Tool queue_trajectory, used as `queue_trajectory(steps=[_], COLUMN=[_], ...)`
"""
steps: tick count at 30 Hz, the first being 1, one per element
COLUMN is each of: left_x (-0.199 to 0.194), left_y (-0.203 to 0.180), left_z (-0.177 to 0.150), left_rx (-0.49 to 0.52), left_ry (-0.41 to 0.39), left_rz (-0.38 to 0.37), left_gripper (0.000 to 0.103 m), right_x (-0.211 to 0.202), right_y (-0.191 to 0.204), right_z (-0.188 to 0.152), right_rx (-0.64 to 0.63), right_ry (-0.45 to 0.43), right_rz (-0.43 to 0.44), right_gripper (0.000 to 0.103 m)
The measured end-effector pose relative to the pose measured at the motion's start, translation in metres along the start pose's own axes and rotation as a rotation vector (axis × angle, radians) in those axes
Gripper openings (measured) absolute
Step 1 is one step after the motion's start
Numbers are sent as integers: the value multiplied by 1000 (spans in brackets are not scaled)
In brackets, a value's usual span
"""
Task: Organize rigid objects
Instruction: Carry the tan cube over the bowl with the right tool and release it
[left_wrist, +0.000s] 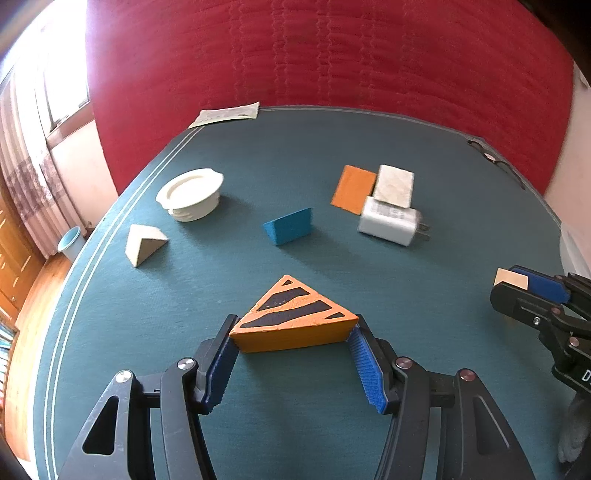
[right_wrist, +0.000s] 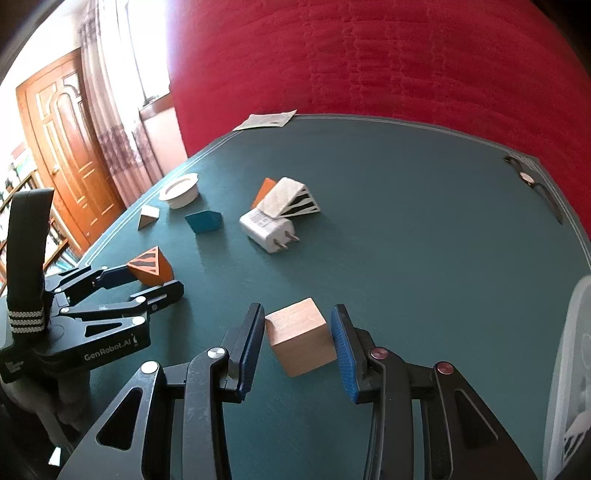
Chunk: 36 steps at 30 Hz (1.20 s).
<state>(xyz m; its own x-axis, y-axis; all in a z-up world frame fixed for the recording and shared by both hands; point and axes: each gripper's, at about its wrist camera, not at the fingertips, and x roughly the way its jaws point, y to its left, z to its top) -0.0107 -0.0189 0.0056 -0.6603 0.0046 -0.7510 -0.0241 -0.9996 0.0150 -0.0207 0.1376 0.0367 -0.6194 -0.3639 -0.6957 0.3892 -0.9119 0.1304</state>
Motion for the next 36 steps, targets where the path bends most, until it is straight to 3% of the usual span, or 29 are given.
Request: queue_trajectory(steps=[14,30,36], left_x=[0,-6,-8], left_y=[-43,-107,-129], left_z=[9,24,28], left_rx=[58,151,183], left_ry=[-11,-38,-49], left_rz=[-42,-110,-143], left_gripper=[62,62,62], right_x=[-40,-104,-117], right_y=[-52,-150,-170], right_z=[-12,-31,-36], right_rx=[137,351,385], right_ry=[-70,-175,-189], right_rz=[-89,-328,-405], right_gripper=[39,39,39])
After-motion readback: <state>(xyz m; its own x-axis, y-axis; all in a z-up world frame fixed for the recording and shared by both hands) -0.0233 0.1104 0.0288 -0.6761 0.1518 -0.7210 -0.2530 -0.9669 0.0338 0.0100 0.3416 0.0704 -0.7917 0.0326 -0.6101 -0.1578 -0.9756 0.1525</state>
